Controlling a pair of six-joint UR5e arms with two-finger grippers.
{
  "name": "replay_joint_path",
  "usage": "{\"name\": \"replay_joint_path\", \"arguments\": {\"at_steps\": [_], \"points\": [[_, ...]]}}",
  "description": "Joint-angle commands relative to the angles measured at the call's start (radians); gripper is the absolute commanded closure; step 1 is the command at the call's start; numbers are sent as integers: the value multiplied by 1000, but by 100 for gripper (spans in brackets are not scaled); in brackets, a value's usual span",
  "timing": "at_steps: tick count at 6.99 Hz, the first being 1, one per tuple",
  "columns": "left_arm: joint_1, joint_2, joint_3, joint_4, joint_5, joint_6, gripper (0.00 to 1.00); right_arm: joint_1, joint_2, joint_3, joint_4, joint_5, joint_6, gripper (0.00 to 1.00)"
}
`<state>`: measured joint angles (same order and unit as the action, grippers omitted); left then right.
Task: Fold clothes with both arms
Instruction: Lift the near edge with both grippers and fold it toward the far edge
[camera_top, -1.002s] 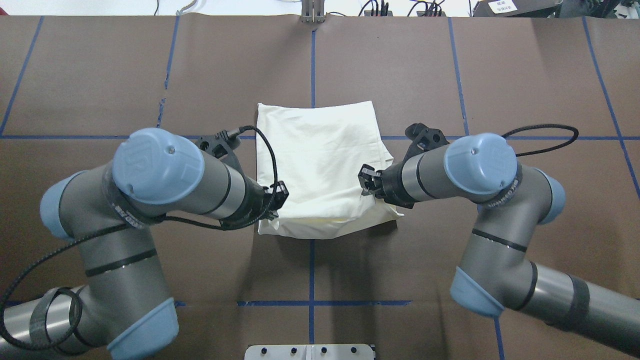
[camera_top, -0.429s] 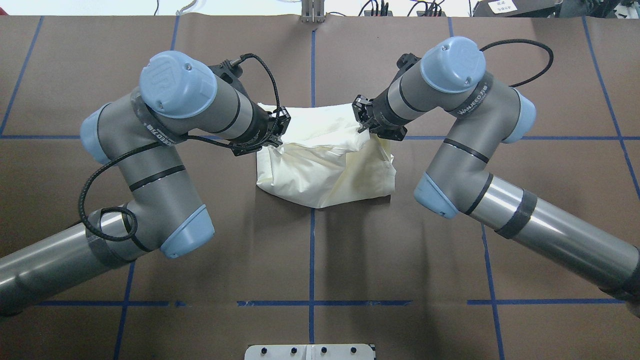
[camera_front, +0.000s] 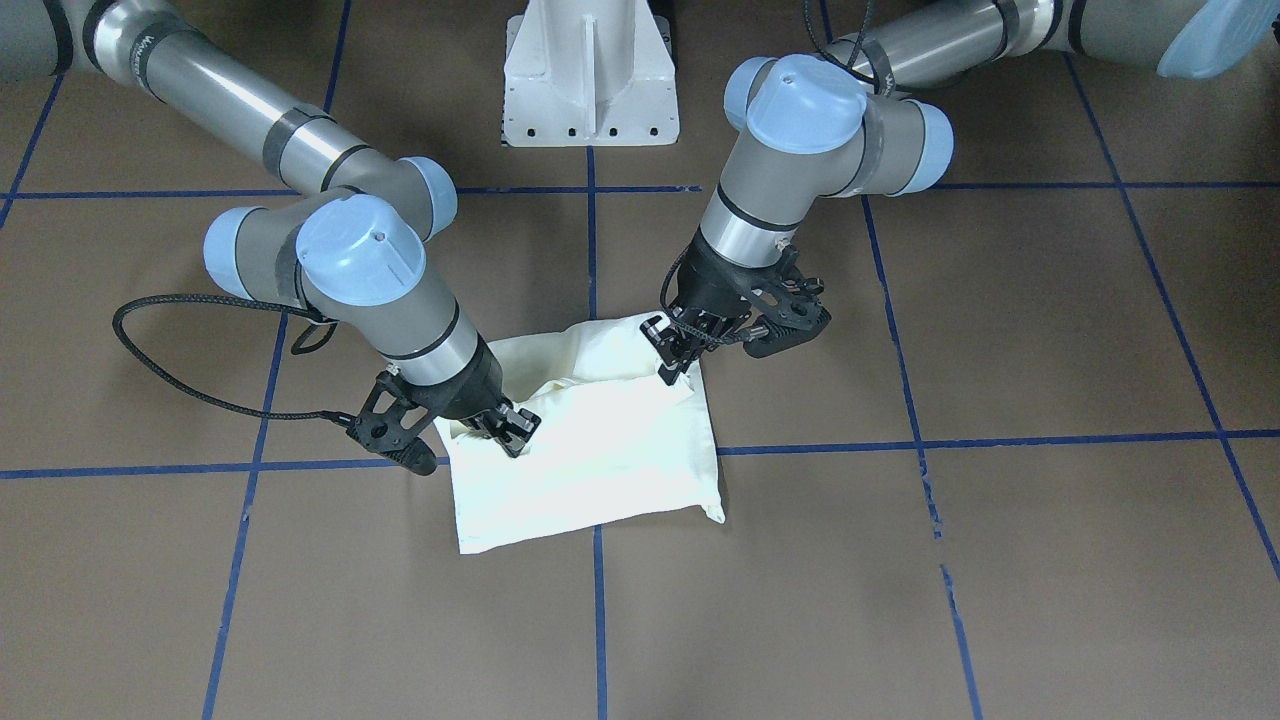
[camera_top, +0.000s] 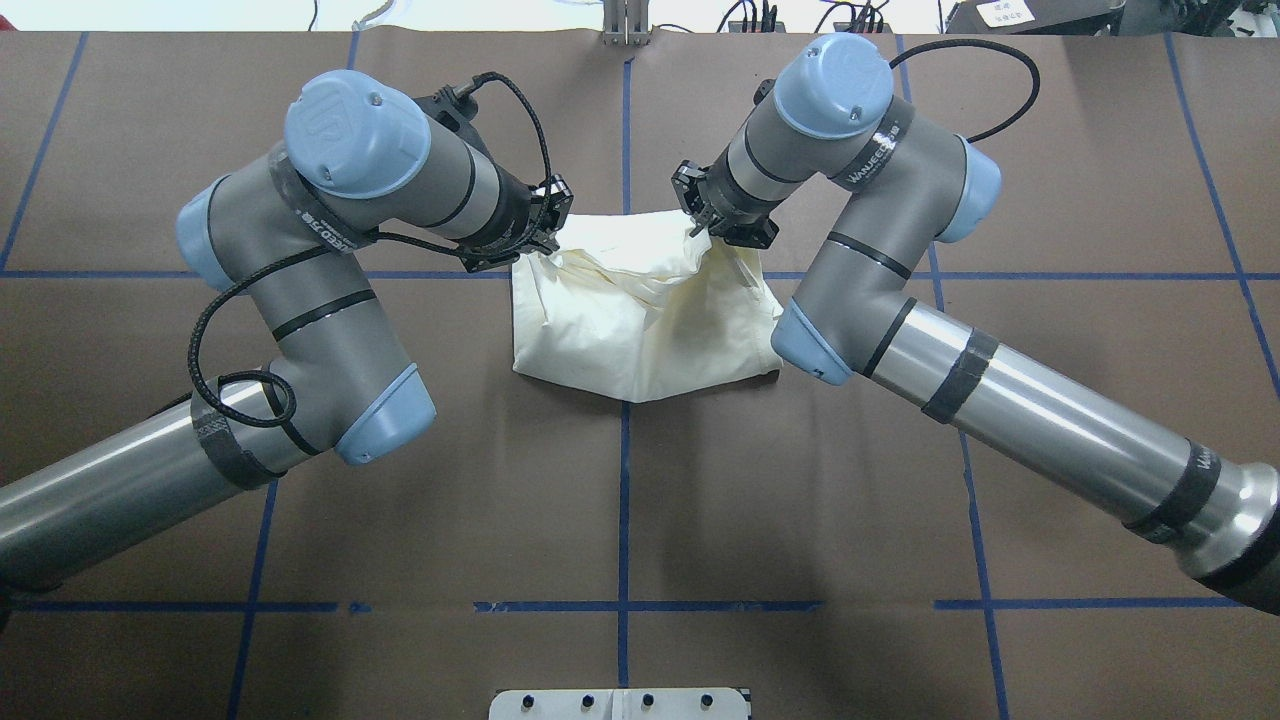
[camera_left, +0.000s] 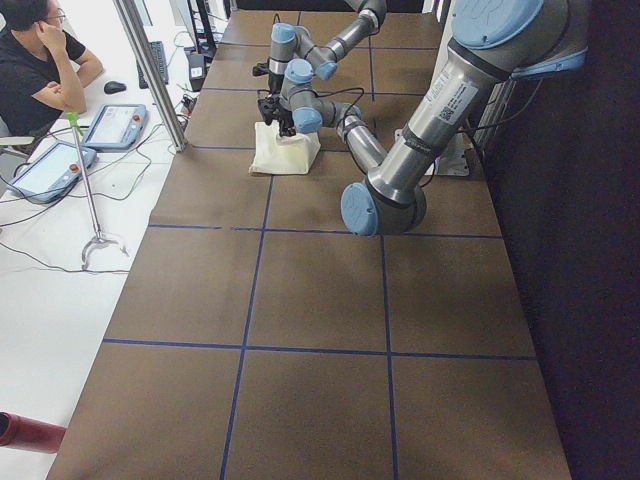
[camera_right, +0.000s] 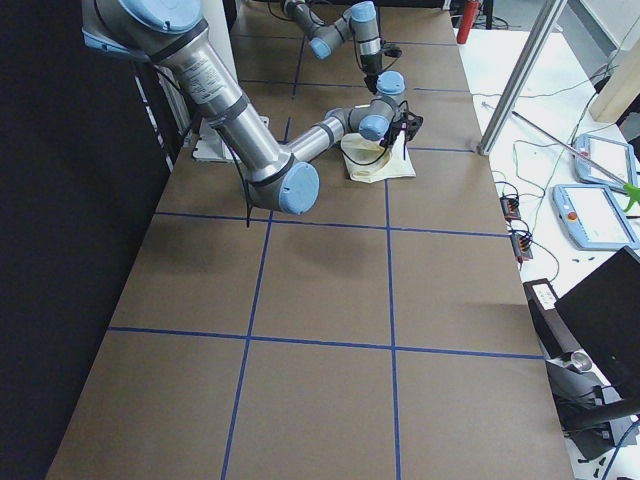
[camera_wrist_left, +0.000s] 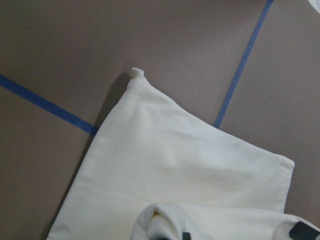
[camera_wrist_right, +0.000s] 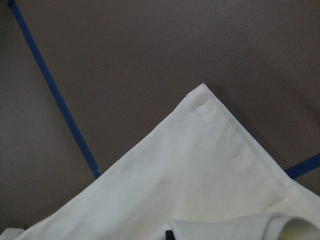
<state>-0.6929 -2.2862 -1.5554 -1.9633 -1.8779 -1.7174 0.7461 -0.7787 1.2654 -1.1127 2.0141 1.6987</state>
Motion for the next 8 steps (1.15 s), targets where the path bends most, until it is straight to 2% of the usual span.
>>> {"name": "replay_joint_path", "arguments": {"at_steps": [1, 4, 5, 6, 7, 8], "points": [[-14, -25, 94, -75, 3, 10, 100, 9, 47, -89, 1, 0, -10, 100], [-14, -65, 220, -147, 63, 10, 100, 9, 62, -133, 1, 0, -11, 100], [-16, -68, 237, -153, 84, 12, 67, 10, 61, -142, -1, -4, -54, 1], [-28, -85, 291, -155, 138, 85, 1, 53, 62, -162, -1, 15, -144, 0], [-75, -90, 354, -166, 137, 157, 0, 100, 62, -200, -1, 85, -207, 0], [-89, -88, 380, -169, 135, 201, 0, 125, 62, -199, -1, 127, -215, 0]]}}
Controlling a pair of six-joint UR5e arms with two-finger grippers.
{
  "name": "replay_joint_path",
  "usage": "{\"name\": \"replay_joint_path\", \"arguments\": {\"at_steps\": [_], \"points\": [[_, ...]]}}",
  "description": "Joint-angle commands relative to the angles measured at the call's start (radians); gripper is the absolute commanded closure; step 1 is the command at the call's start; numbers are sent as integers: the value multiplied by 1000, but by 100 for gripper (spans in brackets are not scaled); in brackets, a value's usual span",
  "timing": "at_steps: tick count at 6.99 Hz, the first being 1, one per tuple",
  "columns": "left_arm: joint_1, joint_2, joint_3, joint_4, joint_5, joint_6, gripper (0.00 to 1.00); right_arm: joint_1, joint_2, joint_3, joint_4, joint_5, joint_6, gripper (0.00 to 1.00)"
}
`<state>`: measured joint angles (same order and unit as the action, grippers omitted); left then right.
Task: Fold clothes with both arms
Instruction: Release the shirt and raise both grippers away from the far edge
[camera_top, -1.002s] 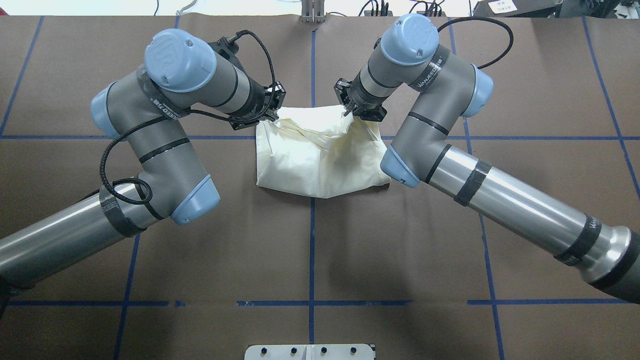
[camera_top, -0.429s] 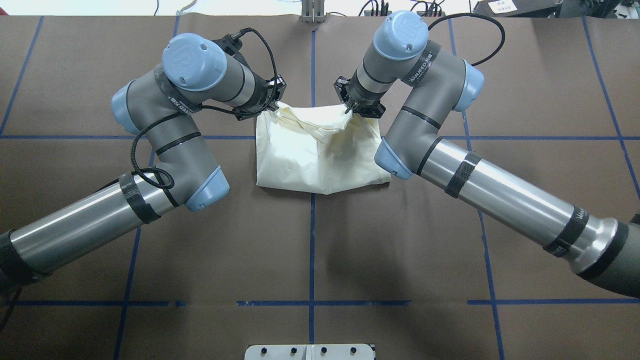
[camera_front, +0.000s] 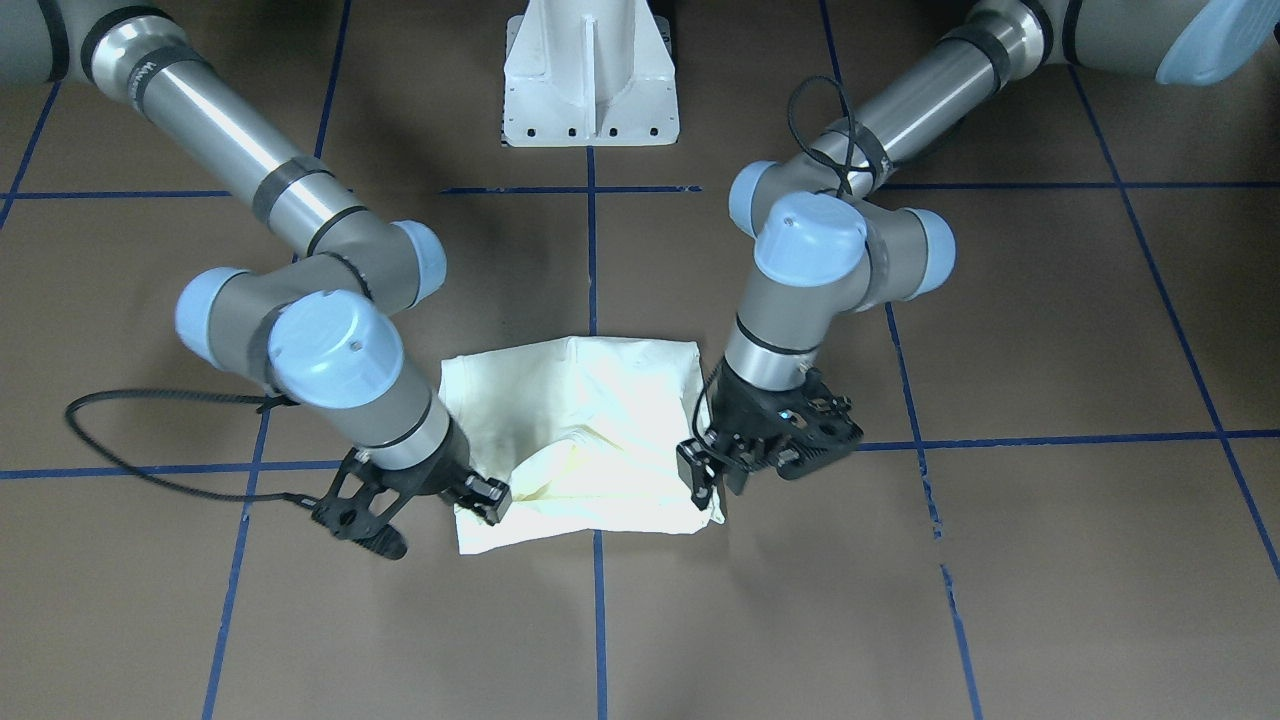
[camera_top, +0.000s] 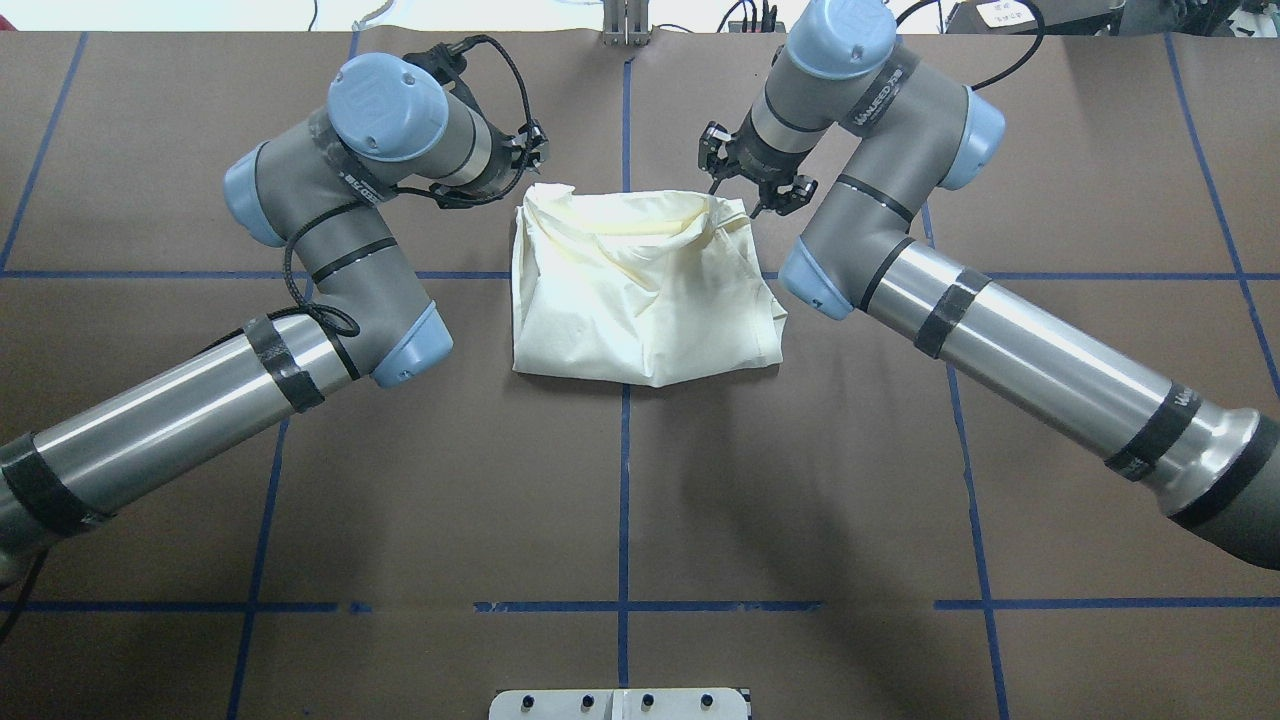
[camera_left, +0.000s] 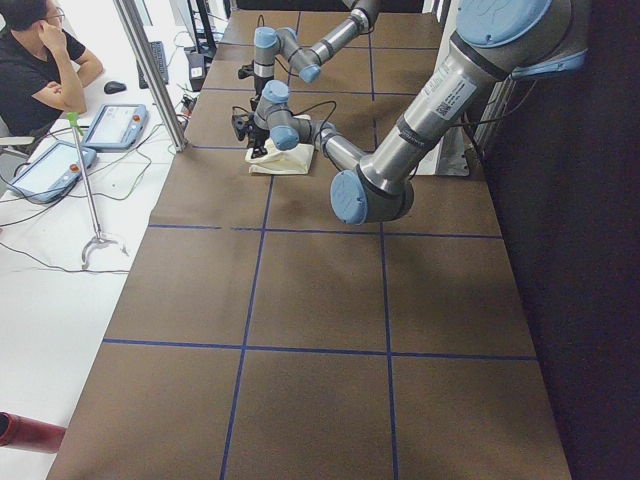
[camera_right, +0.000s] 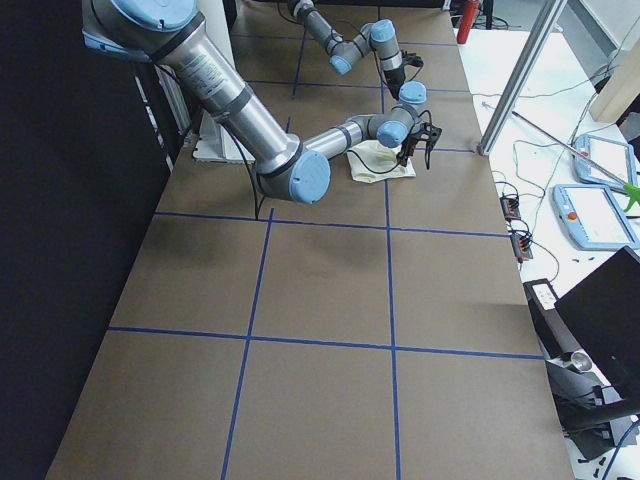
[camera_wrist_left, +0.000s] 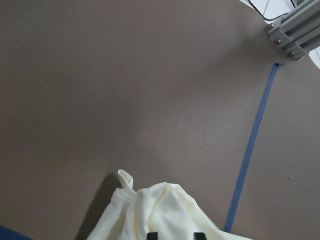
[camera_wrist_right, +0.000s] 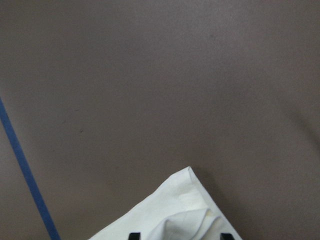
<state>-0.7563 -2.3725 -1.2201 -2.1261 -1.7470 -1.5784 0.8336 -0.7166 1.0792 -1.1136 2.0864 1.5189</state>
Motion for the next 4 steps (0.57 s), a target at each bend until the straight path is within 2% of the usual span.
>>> {"name": "replay_joint_path", "arguments": {"at_steps": [1, 3, 4], "points": [[-32, -2, 44, -21, -2, 78, 0, 45, 0, 19, 0, 90, -37, 0], [-66, 18, -1, -34, -139, 83, 0, 9, -3, 134, -53, 103, -42, 0], [-98, 76, -80, -29, -217, 112, 0, -35, -1, 160, -96, 68, -45, 0]]}}
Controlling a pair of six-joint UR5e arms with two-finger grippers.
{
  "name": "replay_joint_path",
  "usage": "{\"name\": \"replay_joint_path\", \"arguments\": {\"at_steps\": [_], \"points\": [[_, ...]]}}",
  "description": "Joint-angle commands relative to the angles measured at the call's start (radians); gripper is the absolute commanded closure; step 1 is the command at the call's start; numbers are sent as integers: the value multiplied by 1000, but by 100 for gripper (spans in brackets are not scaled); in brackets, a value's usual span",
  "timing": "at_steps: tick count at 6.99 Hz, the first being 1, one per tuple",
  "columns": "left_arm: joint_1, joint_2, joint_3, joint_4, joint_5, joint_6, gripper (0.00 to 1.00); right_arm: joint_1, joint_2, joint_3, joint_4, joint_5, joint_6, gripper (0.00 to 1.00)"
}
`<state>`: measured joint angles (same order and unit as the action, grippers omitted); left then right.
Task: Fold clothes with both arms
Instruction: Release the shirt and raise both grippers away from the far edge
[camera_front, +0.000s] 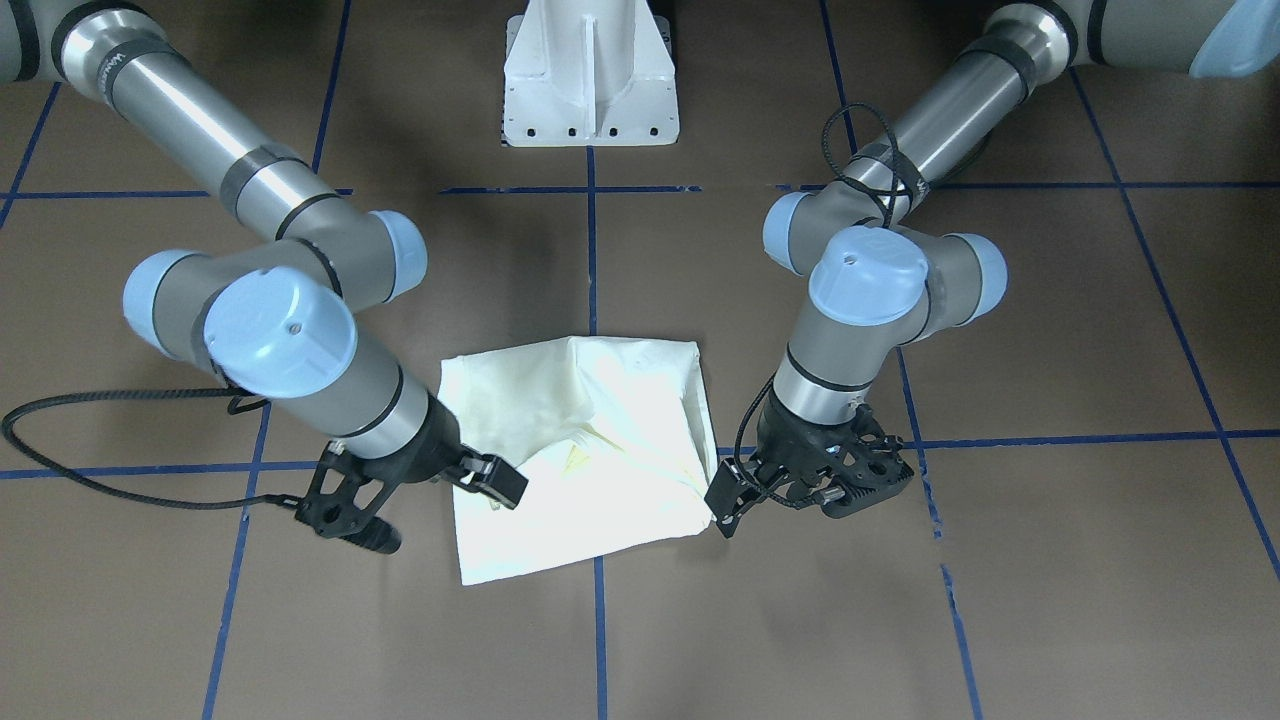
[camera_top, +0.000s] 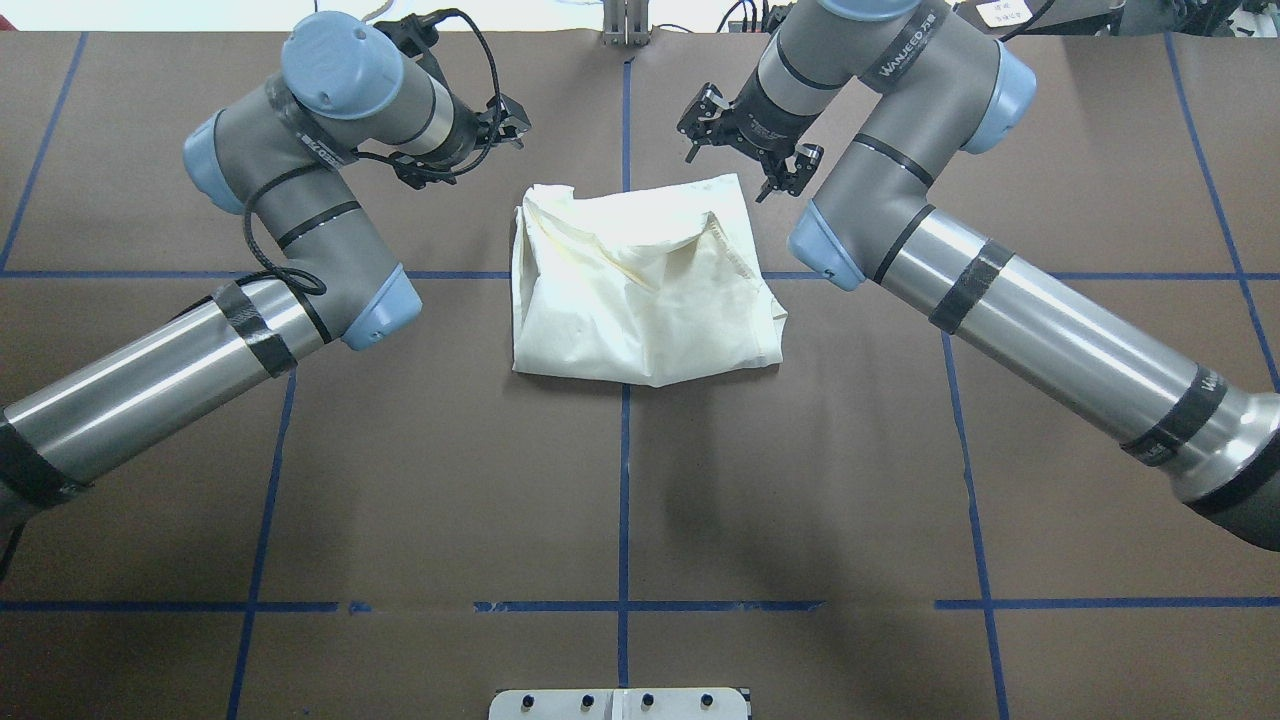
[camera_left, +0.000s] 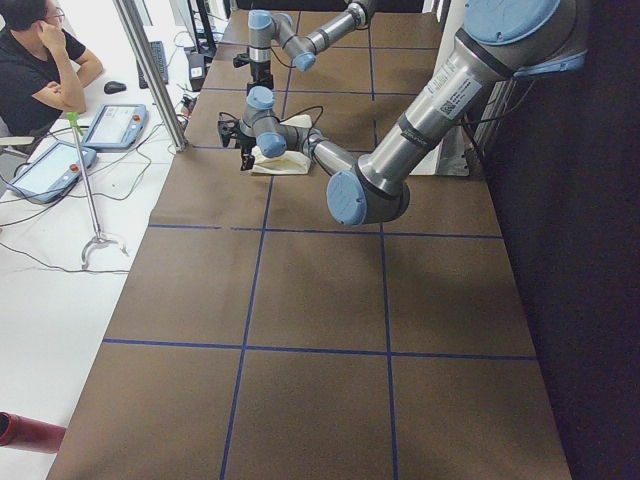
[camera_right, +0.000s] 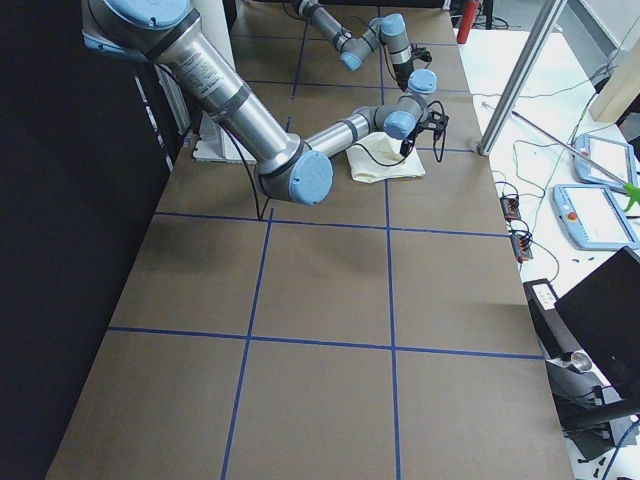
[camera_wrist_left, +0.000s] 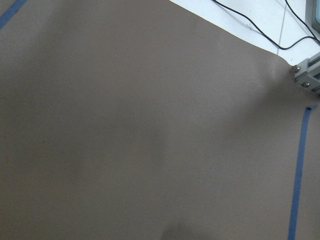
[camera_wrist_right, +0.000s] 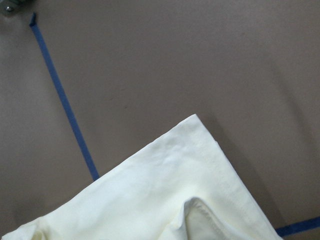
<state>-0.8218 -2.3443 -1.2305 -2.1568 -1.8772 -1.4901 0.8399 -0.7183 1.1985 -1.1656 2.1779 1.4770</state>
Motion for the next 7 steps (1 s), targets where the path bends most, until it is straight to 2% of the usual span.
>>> {"name": "replay_joint_path", "arguments": {"at_steps": [1, 2, 5, 7], "points": [[-36, 109, -133, -15, -117, 78, 0, -57, -1, 50, -49, -48, -4, 0], [-22, 123, -141, -88, -122, 77, 0, -58, -3, 55, -51, -50, -15, 0], [131, 137, -129, -313, -122, 47, 0, -39, -9, 59, -64, -53, -55, 0], [165, 137, -42, -459, -112, 34, 0, -19, -10, 64, -92, -52, -101, 0]]}}
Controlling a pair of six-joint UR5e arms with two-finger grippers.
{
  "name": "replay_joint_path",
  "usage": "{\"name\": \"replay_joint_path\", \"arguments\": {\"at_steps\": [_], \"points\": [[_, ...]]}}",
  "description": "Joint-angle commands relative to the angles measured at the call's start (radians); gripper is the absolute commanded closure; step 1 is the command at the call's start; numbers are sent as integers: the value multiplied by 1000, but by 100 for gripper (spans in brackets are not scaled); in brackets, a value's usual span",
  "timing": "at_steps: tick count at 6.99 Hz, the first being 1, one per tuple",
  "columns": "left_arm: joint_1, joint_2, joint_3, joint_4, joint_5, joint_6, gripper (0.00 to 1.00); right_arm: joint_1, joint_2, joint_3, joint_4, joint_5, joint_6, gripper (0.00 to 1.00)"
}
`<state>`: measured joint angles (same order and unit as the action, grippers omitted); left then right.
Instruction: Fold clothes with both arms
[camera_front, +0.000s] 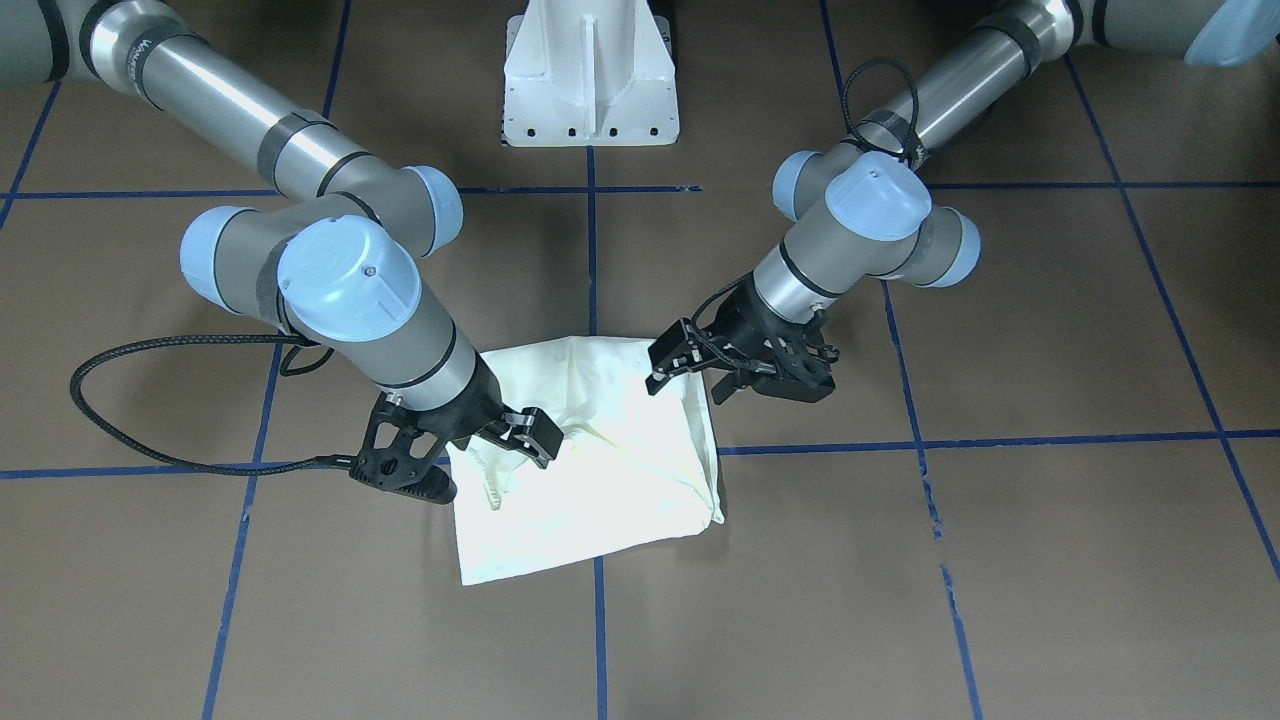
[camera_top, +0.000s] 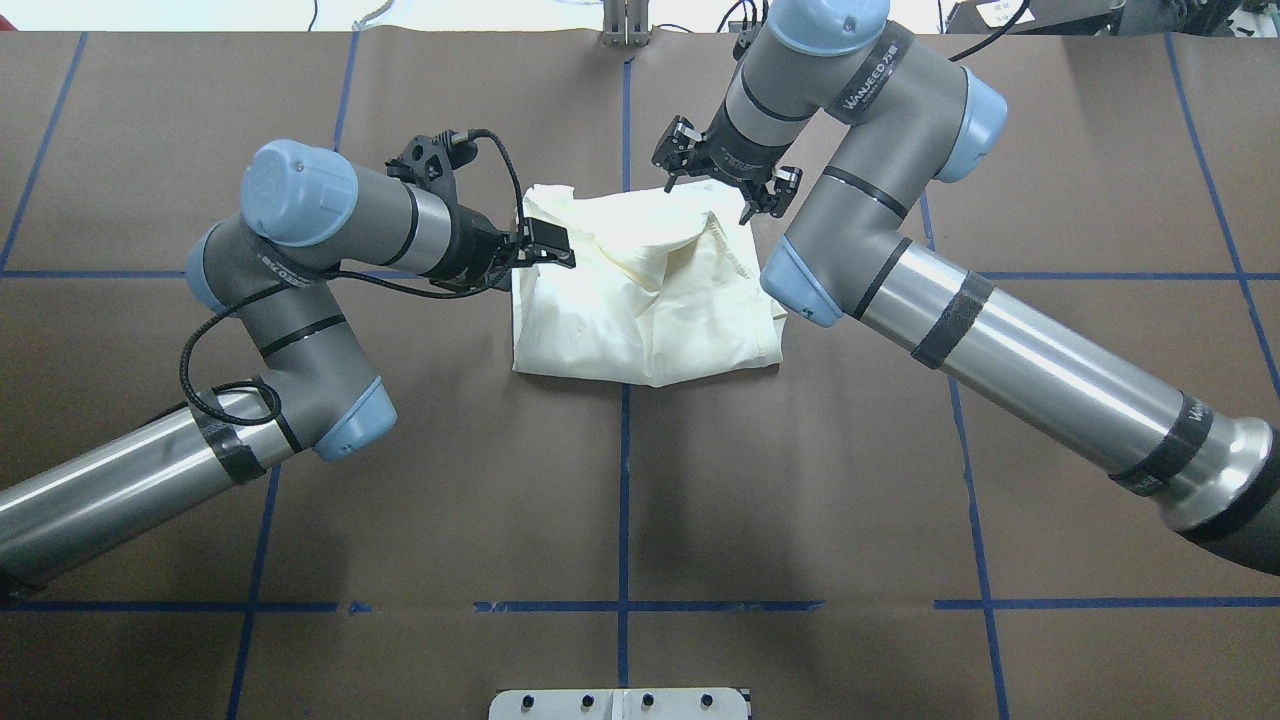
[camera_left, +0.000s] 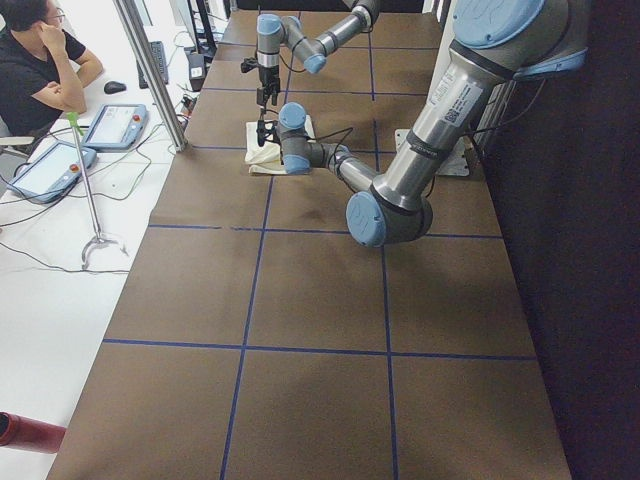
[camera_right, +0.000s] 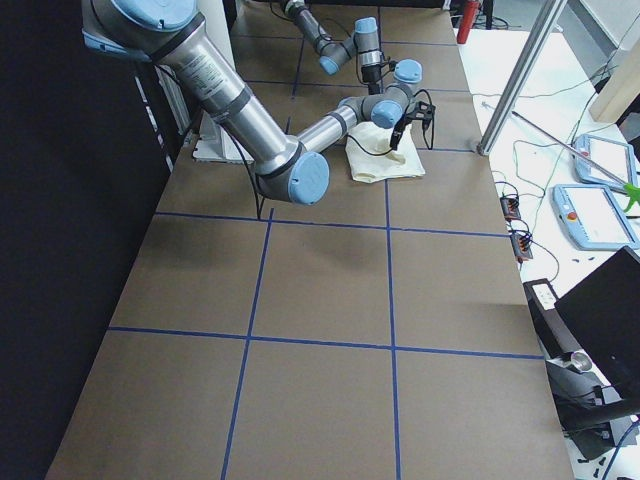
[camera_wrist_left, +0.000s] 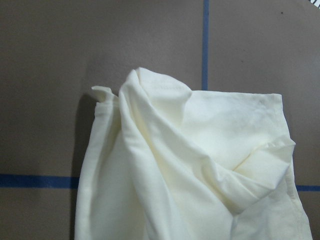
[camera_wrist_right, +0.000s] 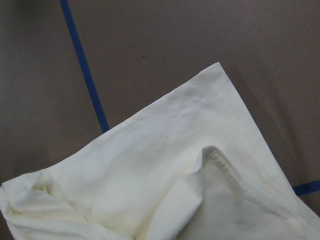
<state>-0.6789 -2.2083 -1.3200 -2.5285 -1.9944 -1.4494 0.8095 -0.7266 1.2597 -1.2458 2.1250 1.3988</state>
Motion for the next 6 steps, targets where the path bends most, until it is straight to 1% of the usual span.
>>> {"name": "replay_joint_path", "arguments": {"at_steps": [1, 3, 4, 6], "points": [[35, -1, 65, -108, 8, -8, 0, 16, -2, 3, -12, 1, -26, 0], [50, -14, 70, -111, 6, -11, 0, 25, -2, 4, -12, 1, -26, 0], [67, -14, 70, -134, 3, -9, 0, 28, -2, 4, -12, 3, -26, 0], [104, 1, 41, -160, -3, -5, 0, 33, -4, 3, -11, 1, -36, 0]]}}
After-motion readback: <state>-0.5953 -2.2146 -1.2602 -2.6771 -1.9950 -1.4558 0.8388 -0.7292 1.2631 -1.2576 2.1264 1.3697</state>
